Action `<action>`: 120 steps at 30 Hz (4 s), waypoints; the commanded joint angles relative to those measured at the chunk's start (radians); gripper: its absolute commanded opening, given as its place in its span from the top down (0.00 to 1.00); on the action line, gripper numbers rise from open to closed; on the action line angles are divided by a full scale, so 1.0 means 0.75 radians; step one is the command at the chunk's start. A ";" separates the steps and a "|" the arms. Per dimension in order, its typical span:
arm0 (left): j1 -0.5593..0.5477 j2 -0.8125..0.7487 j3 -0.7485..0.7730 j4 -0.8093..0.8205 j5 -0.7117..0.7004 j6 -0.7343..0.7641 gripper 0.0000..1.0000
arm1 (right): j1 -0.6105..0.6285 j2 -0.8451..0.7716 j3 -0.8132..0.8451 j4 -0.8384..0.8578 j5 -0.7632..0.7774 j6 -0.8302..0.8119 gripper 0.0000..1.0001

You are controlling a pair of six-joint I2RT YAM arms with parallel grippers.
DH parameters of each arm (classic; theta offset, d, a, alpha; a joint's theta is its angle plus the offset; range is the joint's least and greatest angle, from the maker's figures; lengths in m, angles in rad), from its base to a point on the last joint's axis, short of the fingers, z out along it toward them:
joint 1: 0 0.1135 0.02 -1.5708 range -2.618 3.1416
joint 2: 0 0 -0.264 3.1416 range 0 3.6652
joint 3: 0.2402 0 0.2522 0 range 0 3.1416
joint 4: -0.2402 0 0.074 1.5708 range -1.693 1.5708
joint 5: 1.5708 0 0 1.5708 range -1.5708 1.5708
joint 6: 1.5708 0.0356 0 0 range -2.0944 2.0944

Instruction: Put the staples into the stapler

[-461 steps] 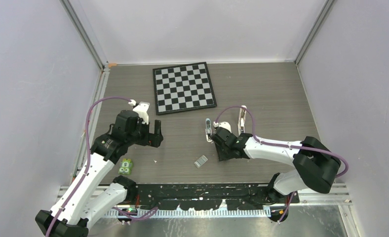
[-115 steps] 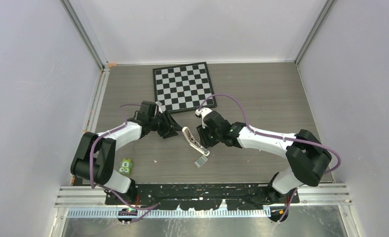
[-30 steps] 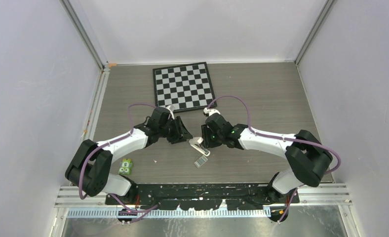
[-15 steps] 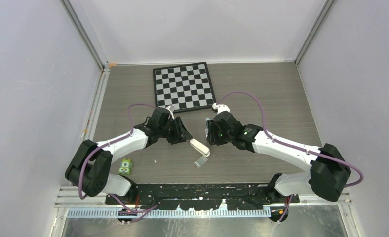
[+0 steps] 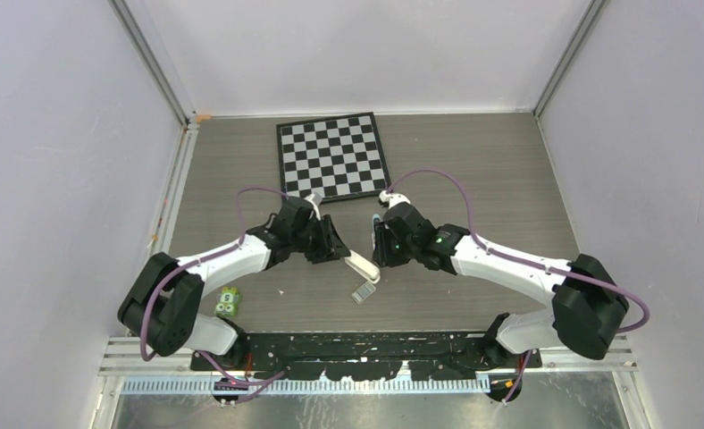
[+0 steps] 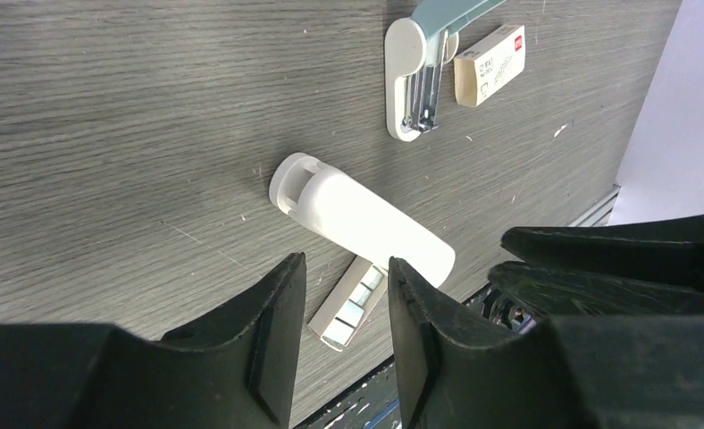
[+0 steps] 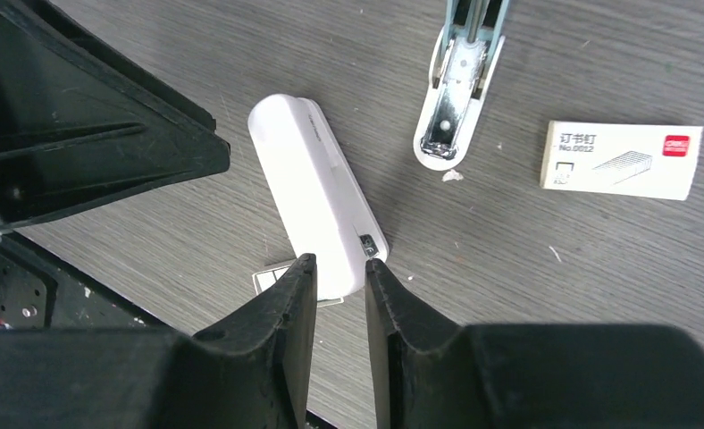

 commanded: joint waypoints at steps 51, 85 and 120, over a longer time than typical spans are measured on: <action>-0.015 -0.989 0.184 -0.822 -0.711 0.589 0.00 | 0.146 0.541 0.428 -0.180 0.177 -0.275 0.49; -0.015 -1.038 0.216 -0.908 -0.722 0.716 0.00 | -0.723 0.384 0.441 -0.198 0.107 -0.441 0.67; -0.014 -1.147 0.196 -0.890 -0.775 0.736 0.00 | -0.235 -0.081 0.177 -0.188 0.052 -0.271 0.50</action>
